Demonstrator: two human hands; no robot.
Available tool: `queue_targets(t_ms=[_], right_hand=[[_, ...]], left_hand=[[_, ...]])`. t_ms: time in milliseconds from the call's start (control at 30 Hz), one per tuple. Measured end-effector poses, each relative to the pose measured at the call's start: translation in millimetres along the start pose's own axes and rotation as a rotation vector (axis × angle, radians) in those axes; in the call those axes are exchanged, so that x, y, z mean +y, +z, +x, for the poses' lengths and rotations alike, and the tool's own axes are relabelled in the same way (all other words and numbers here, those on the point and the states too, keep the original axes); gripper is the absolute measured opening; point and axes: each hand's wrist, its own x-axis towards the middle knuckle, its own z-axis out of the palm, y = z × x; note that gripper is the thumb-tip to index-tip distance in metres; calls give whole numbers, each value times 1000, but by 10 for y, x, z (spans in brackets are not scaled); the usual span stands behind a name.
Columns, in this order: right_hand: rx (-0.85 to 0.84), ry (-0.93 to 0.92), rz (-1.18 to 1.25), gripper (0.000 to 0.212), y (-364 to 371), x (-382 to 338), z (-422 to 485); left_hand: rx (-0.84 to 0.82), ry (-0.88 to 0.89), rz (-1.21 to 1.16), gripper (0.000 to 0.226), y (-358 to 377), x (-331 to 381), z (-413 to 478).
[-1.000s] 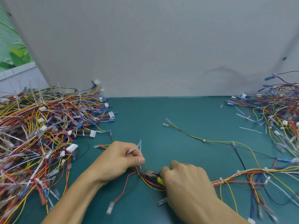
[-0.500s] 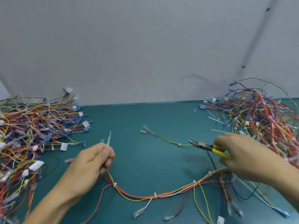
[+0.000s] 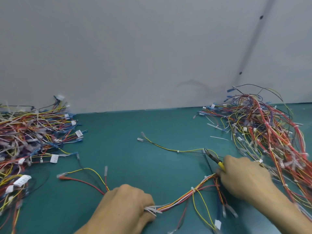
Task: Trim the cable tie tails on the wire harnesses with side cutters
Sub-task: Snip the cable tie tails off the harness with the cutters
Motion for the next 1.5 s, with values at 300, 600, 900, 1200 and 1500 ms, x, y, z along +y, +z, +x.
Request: queue_targets(t_ms=[300,600,900,1200,1500], right_hand=[[108,-100,210,22,6,-496,248],[47,-228,493,24,149,-620,149],[14,-105,856,7,94,-728,65],[-239,132,1984,12,-255,-611,126],[-250,94,2104,26,-280,-565,132]], left_hand=[[61,199,229,17,-52,-42,3],[376,-571,70,65,-108,-256,-225],[166,-831,-93,29,-32,-318,-15],[612,-426,-1492,32,-371,-224,347],[566,-228,-1838,29,-392,-38,487]])
